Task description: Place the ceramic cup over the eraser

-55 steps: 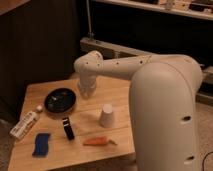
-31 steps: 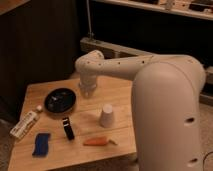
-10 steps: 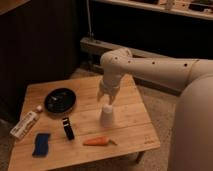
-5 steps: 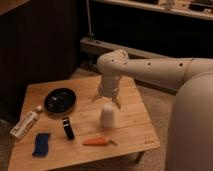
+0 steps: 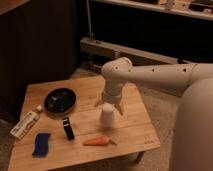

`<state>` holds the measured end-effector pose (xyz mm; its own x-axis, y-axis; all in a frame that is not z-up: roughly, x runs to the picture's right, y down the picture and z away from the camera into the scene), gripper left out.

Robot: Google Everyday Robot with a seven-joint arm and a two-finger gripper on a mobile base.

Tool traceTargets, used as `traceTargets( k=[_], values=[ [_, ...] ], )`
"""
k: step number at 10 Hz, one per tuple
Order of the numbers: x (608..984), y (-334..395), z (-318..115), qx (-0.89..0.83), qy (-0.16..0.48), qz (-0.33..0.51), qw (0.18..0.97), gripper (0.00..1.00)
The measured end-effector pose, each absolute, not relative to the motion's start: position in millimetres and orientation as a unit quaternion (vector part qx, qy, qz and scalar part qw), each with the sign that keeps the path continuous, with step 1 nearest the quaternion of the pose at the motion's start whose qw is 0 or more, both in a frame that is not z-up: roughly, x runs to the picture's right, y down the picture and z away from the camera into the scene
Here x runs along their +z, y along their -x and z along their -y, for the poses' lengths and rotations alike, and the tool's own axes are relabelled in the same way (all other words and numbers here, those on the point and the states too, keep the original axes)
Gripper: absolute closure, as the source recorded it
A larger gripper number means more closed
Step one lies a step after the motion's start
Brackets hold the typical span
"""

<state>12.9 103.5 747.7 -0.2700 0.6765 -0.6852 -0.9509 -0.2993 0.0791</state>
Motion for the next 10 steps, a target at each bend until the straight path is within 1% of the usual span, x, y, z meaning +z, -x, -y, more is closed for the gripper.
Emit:
traceTargets(
  k=[4, 10],
  values=[
    [768.6, -16.2, -98.4, 0.769, 0.285, -0.217, 0.529, 0.20],
    [786.1, -7.5, -93.9, 0.766, 0.289, -0.217, 0.532, 0.20]
  ],
)
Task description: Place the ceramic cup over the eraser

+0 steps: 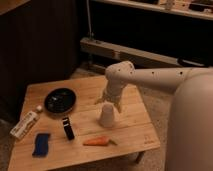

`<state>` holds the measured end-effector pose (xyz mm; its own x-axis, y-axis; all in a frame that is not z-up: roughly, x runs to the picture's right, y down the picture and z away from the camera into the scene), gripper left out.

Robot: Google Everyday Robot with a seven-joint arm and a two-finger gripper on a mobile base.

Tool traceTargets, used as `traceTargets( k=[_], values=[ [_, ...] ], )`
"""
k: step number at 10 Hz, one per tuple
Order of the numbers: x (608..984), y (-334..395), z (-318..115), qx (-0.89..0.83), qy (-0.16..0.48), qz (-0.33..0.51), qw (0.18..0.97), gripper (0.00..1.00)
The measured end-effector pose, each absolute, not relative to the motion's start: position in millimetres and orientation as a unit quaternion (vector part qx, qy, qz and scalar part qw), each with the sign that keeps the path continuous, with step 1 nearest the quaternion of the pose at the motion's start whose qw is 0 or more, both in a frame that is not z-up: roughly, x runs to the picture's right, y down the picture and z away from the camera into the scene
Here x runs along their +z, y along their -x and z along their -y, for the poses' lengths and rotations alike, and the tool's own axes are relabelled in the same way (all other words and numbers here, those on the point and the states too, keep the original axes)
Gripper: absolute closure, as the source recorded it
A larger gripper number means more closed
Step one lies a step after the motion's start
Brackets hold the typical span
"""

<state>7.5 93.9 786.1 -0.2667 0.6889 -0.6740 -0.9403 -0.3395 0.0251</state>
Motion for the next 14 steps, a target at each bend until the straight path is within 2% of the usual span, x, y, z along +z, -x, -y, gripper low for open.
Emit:
traceTargets(
  k=[11, 12, 14],
  values=[
    [796.6, -1.6, -107.9, 0.767, 0.301, -0.221, 0.521, 0.20],
    [795.7, -1.1, -109.5, 0.766, 0.301, -0.225, 0.522, 0.25],
    [795.0, -0.7, -110.7, 0.765, 0.297, -0.228, 0.524, 0.42]
  ],
)
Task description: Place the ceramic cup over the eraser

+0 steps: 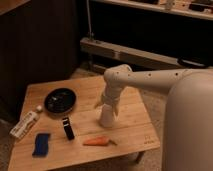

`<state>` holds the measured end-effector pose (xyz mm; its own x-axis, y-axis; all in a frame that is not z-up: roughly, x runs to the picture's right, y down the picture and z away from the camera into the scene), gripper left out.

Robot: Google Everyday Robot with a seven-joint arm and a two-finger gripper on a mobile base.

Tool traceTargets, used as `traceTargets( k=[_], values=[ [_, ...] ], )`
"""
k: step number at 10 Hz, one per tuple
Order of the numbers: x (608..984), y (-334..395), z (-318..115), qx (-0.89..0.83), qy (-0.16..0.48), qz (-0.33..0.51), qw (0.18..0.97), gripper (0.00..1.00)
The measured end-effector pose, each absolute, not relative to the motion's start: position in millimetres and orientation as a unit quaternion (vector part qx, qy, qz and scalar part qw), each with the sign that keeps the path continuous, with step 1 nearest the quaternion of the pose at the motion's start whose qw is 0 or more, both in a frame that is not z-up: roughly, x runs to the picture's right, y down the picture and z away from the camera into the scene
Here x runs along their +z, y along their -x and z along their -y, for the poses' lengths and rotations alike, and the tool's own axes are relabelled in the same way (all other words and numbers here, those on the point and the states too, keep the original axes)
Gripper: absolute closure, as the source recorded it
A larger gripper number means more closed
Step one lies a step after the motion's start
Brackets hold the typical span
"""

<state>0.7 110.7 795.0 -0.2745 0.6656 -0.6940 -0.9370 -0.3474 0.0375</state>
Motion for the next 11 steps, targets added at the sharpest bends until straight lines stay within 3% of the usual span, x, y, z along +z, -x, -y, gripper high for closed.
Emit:
traceTargets(
  k=[1, 4, 8, 11],
  values=[
    [794.4, -1.1, -111.9, 0.763, 0.296, -0.233, 0.525, 0.55],
    [796.9, -0.4, -113.1, 0.761, 0.298, -0.237, 0.526, 0.80],
    [798.2, 0.9, -109.2, 0.754, 0.303, -0.237, 0.533, 0.84],
    [768.0, 10.0, -81.9, 0.749, 0.311, -0.206, 0.548, 0.84]
  ],
)
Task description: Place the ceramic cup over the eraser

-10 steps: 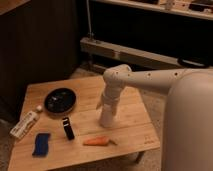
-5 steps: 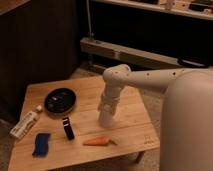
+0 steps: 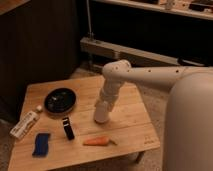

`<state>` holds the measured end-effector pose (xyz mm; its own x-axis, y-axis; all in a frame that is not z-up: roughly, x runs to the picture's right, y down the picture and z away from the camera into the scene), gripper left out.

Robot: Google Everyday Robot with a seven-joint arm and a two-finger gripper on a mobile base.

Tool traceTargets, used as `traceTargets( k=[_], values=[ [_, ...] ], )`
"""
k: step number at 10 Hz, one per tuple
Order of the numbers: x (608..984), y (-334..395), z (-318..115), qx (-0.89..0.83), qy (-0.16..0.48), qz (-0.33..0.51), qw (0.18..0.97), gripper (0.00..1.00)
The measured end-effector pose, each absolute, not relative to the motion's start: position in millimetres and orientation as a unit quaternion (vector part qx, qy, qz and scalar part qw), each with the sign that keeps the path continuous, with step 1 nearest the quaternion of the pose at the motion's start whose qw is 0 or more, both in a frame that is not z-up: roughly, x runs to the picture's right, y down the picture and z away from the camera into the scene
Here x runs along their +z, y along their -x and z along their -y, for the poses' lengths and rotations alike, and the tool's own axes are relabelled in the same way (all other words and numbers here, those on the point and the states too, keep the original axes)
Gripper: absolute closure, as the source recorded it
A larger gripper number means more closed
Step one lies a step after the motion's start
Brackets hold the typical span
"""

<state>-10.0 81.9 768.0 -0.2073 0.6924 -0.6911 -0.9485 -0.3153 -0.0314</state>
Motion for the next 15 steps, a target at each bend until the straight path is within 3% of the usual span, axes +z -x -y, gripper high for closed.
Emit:
traceTargets(
  k=[4, 7, 10, 15],
  values=[
    [696.9, 64.0, -31.8, 0.708, 0.307, -0.151, 0.618, 0.84],
    [662.0, 129.3, -23.8, 0.640, 0.308, -0.115, 0.694, 0.84],
    [638.9, 158.1, -23.5, 0.579, 0.314, -0.095, 0.747, 0.84],
    [618.9, 140.0, -34.5, 0.569, 0.315, -0.111, 0.751, 0.84]
  ],
)
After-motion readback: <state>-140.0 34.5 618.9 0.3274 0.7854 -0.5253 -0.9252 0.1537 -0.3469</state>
